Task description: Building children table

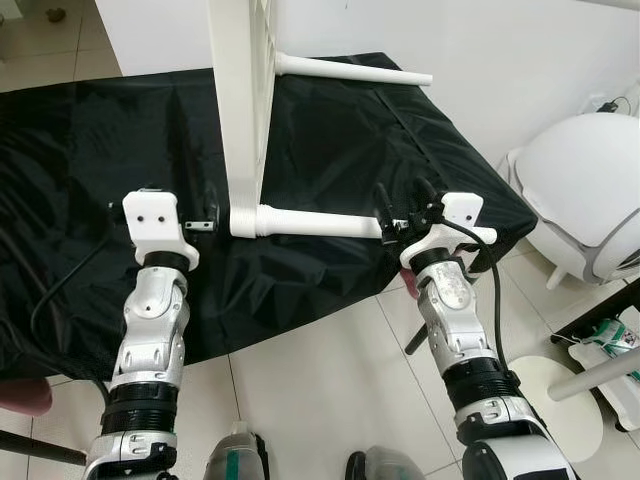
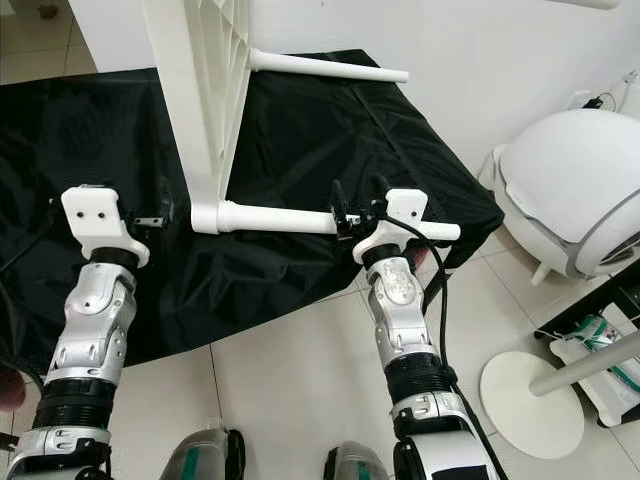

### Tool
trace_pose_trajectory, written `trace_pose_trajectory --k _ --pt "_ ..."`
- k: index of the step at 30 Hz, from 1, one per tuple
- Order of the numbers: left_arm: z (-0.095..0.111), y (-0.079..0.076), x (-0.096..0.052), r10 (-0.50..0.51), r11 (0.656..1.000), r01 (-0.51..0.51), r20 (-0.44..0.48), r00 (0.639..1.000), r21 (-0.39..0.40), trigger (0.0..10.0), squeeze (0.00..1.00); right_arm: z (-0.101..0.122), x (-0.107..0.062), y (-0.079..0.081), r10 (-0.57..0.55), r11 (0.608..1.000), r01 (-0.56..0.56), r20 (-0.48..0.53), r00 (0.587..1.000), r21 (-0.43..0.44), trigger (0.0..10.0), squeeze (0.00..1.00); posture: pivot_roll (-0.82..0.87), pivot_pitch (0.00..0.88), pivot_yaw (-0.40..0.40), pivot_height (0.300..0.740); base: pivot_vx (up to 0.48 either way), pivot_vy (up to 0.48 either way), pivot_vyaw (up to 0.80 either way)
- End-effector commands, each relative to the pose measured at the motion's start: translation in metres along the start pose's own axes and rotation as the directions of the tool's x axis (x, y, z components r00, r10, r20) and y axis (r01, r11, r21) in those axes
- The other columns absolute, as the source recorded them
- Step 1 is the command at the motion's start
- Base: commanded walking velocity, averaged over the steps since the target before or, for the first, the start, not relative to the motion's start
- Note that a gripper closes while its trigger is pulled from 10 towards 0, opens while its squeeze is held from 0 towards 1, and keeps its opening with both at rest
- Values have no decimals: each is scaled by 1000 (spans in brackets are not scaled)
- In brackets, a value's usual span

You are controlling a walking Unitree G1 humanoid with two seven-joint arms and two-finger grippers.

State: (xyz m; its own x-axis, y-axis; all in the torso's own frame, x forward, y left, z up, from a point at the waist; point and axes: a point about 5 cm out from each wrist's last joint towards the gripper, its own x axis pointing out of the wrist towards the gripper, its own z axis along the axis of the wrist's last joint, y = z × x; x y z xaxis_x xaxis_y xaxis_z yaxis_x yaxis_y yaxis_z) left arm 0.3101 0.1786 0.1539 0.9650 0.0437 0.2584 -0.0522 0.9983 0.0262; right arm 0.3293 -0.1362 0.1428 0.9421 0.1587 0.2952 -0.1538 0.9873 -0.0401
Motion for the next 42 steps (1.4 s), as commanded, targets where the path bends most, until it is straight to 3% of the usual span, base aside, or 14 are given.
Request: trace_pose_trajectory --k 1,8,21,26,34,37,42 --pt "0 -3 2 -10 1000 10 7 1000 15 10000 0 2 3 -2 -11 1000 11 10 1000 -20 10000 0 2 0 5 740 0 0 0" --pt "3 12 -3 52 998 -52 12 999 40 10000 0 -4 -8 -8 -23 998 23 -9 1000 -62 10000 0 -2 0 8 740 0 0 0" --pt "5 12 0 49 998 -50 31 998 47 10000 0 -4 -3 -9 -26 997 26 -8 1000 -76 10000 0 5 0 0 740 0 0 0" --pt "3 20 -6 39 997 -41 25 999 65 10000 0 -6 -3 -9 -13 997 12 -19 1000 -80 10000 0 16 0 -10 740 0 0 0" --pt "1 20 -13 21 997 -22 11 1000 76 10000 0 -7 -4 -8 -5 997 3 -25 1000 -79 10000 0 18 0 -15 740 0 0 0" --pt "-1 19 -18 11 998 -12 4 1000 66 10000 51 -8 -5 -8 2 997 -4 -31 1000 -71 10000 0 20 0 -19 740 0 0 0" --pt "-3 18 -20 9 997 -9 -5 1000 77 10000 0 -9 -7 -9 4 997 -6 -35 999 -77 10000 0 19 0 -21 740 0 0 0"
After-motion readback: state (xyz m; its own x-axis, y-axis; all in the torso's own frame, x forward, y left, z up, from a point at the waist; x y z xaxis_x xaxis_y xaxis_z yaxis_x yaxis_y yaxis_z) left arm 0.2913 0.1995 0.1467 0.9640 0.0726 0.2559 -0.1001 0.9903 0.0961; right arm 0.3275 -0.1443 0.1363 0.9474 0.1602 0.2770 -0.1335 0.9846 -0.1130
